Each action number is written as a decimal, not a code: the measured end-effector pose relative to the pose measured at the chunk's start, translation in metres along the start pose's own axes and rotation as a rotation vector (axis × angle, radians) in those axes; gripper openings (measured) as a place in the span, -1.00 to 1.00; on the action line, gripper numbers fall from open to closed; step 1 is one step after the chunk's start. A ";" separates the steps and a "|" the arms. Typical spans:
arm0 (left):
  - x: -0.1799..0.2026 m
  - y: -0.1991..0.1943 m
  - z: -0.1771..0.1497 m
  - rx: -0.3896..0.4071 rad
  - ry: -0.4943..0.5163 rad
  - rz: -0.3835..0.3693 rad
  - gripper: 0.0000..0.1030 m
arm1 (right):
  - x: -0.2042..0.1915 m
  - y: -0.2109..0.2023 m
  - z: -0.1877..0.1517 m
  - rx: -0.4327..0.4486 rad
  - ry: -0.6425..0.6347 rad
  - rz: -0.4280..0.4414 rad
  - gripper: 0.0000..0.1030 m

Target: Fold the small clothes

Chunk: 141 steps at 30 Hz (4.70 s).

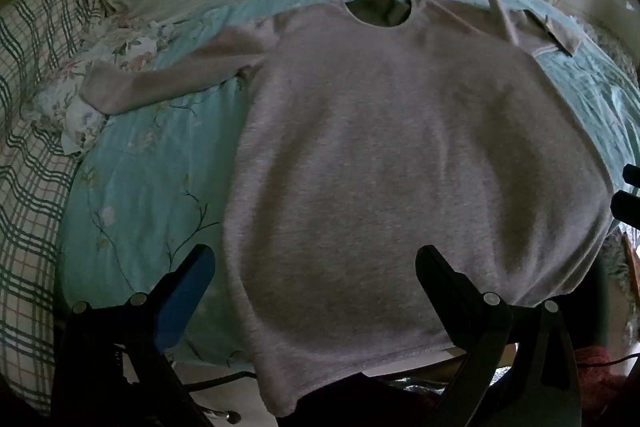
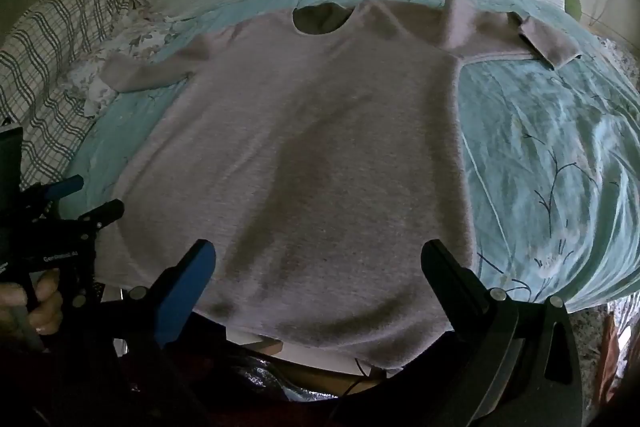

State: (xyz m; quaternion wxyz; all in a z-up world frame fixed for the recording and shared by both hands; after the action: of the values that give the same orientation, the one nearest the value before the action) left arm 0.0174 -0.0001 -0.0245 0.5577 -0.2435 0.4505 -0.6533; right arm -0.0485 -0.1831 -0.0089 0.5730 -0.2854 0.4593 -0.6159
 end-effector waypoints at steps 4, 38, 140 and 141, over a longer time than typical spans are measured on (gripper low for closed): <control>0.002 0.000 0.000 0.002 -0.005 0.001 0.96 | -0.001 0.000 0.001 -0.001 -0.001 0.001 0.99; 0.003 0.002 0.002 0.003 -0.022 -0.020 0.96 | -0.008 -0.002 0.002 0.005 -0.006 0.008 0.99; -0.080 0.162 0.216 0.012 -0.194 -0.179 0.96 | -0.010 0.156 0.272 0.047 0.294 0.697 0.19; -0.082 0.169 0.222 0.003 -0.193 -0.182 0.96 | 0.002 0.144 0.261 0.066 0.309 0.691 0.19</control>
State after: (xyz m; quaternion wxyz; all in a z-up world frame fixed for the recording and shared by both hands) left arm 0.3071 0.0125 -0.0494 0.5374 -0.3441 0.3697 -0.6754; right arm 0.2440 -0.2358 -0.0300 0.6798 0.0011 0.5892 -0.4367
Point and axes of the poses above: each gripper's, at about its wrist camera, not at the fingertips, and y roughly the way its jaws point, x to its right, z to its top, the point moved 3 cm from there along y, roughly the way its jaws point, and after that the axes turned 5 degrees about -x, right-handed, at the moved point
